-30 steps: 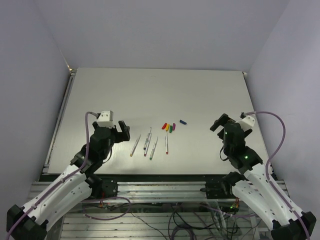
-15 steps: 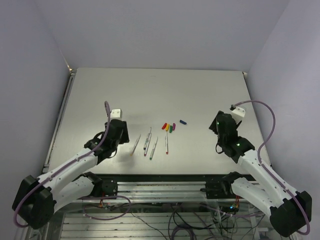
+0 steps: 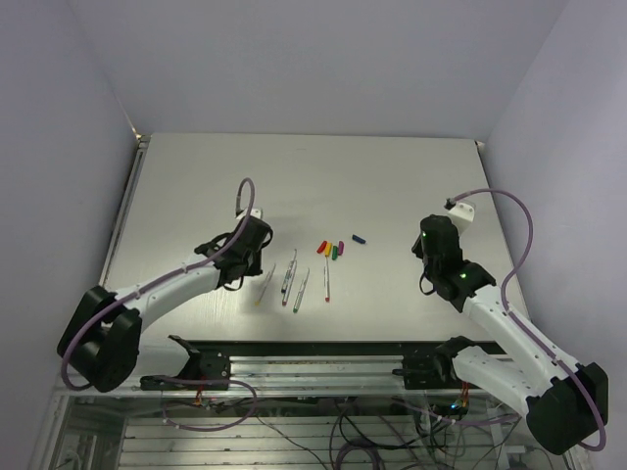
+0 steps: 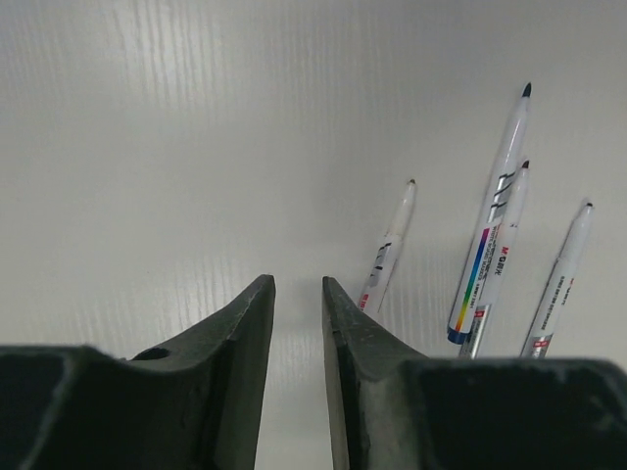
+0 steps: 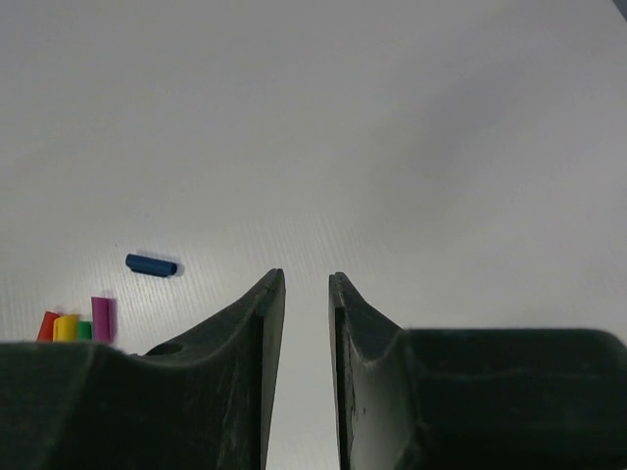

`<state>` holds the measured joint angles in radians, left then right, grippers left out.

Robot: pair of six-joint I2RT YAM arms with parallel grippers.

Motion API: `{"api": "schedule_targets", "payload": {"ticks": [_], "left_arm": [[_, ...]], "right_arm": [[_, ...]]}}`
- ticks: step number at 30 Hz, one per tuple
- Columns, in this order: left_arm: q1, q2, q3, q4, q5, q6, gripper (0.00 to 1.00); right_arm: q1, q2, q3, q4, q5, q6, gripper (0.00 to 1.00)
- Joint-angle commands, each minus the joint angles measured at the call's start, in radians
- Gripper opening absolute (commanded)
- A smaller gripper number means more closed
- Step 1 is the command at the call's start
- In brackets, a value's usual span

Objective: Insert the pens into the pen caps

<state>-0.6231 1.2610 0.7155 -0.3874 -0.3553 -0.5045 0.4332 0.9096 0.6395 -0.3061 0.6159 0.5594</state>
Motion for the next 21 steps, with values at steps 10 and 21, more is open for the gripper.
{"api": "schedule_targets", "payload": {"ticks": [10, 21], "left_arm": [[-0.072, 0.185, 0.084, -0.072, 0.061, 0.021, 0.42], [-0.122, 0.246, 0.109, -0.083, 0.051, 0.019, 0.43]], "right_arm": [[-0.002, -0.05, -0.021, 0.041, -0.01, -0.021, 0.19], [-0.002, -0.095, -0.029, 0.038, -0.019, -0.012, 0.18]]}}
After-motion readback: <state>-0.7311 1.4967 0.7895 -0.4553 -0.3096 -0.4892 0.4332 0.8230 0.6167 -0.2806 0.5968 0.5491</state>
